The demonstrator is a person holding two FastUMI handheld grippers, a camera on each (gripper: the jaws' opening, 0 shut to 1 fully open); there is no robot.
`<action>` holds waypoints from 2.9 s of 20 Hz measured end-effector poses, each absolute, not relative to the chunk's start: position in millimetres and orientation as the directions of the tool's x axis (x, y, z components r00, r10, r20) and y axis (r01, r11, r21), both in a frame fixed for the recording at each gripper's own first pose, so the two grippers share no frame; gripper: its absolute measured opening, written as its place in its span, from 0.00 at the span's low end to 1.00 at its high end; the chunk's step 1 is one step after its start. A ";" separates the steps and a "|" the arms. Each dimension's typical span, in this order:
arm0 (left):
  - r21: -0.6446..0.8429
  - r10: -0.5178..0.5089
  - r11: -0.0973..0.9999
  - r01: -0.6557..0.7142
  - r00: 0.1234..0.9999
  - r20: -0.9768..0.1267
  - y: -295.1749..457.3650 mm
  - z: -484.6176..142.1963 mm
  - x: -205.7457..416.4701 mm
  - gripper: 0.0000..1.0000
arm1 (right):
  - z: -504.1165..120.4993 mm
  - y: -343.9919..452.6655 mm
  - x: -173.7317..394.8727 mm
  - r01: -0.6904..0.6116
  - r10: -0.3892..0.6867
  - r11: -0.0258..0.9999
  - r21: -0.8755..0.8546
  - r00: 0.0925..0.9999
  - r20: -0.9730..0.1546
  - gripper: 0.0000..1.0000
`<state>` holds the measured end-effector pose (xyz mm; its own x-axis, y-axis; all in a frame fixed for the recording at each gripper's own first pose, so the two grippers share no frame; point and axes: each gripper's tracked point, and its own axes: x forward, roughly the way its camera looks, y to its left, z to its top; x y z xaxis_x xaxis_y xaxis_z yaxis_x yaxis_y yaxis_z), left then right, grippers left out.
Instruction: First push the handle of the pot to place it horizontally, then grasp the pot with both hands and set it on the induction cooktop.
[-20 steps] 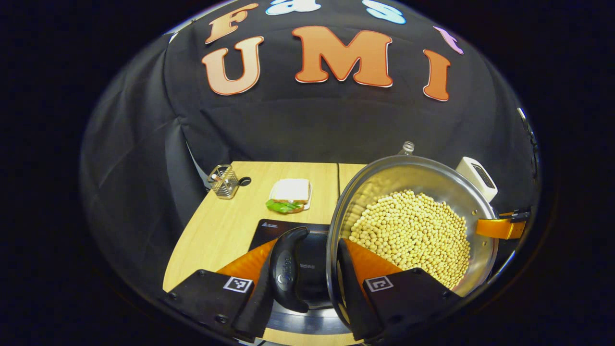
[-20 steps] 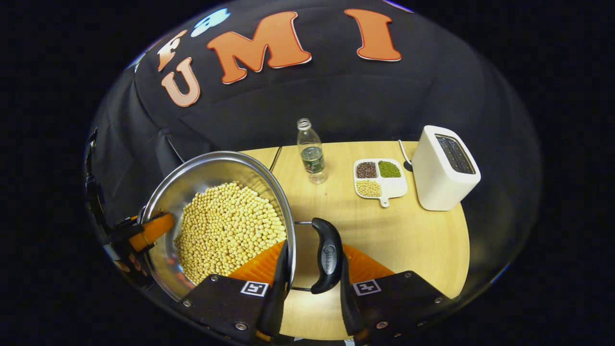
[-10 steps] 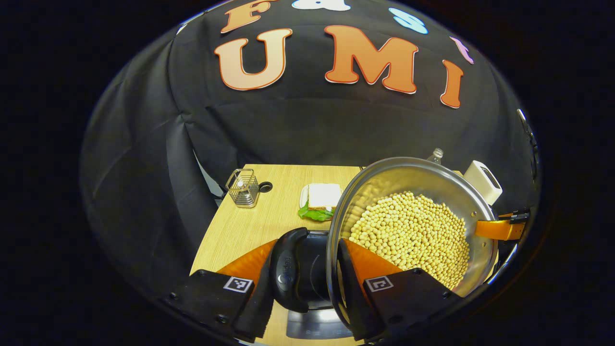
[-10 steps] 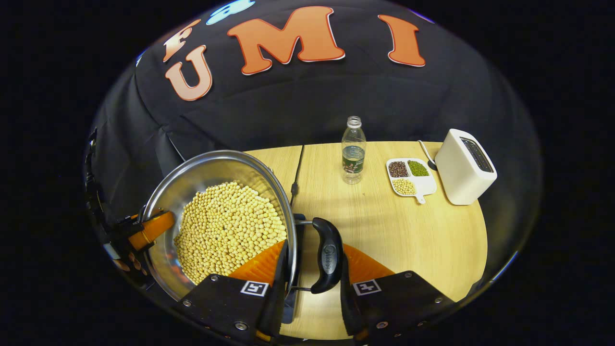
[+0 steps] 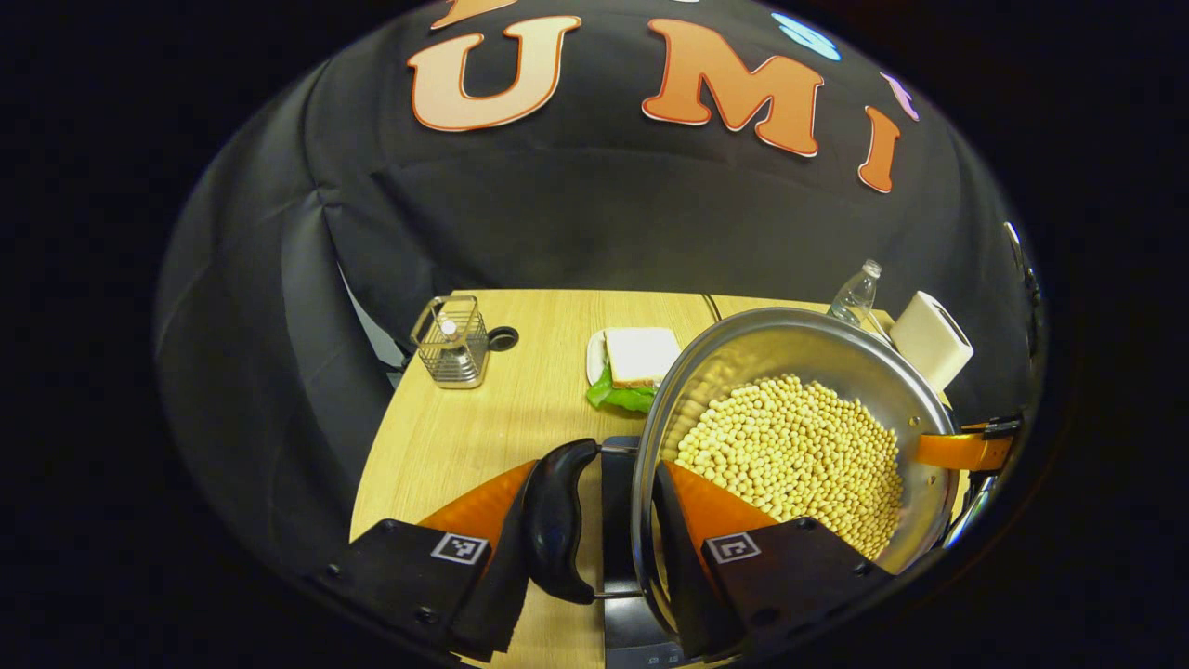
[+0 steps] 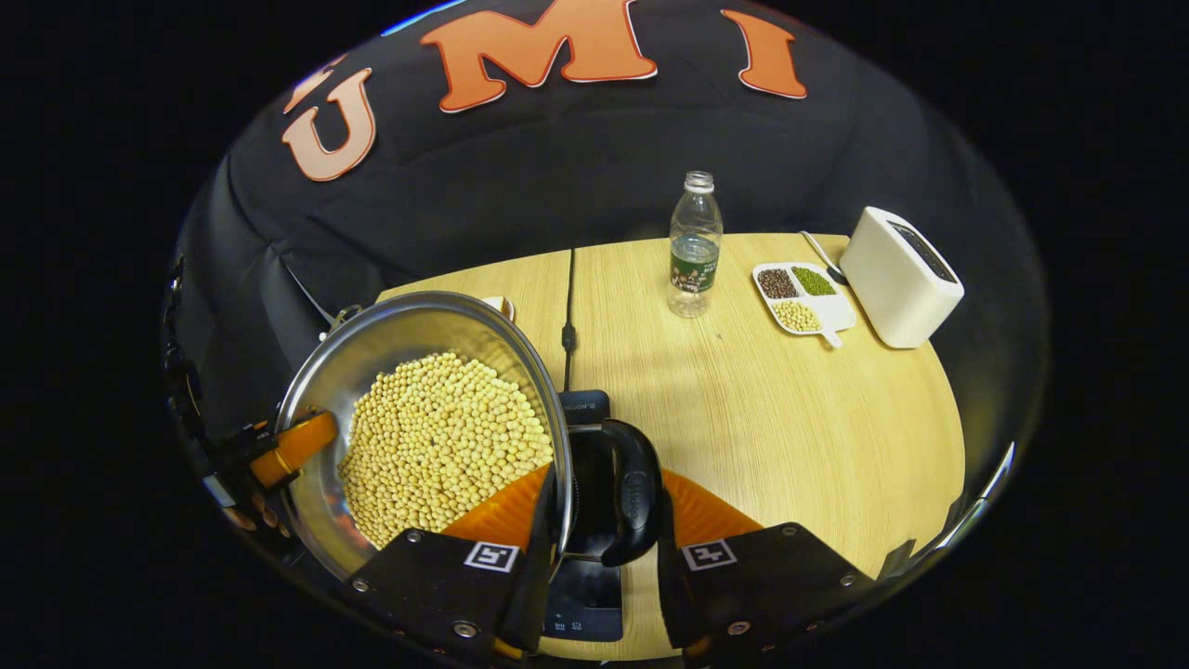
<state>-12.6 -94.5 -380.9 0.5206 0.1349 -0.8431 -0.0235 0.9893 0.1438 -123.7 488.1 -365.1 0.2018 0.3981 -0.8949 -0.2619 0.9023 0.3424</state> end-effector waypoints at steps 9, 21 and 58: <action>0.136 0.128 0.991 -0.020 0.485 -0.865 -91.3 -375.9 -3.1 0.70 | -406.2 492.3 -148.9 -0.234 0.362 0.917 0.324 0.142 -0.921 0.50; 0.148 0.144 0.988 -0.033 0.508 -0.849 -91.4 -373.0 -8.0 0.71 | -436.9 505.6 -138.1 -0.221 0.377 0.914 0.339 0.157 -0.913 0.50; 0.297 0.270 0.945 -0.137 0.840 -0.470 -231.8 -153.6 27.7 0.98 | -293.0 278.5 -28.6 -0.306 0.415 0.909 0.284 0.729 -0.545 0.87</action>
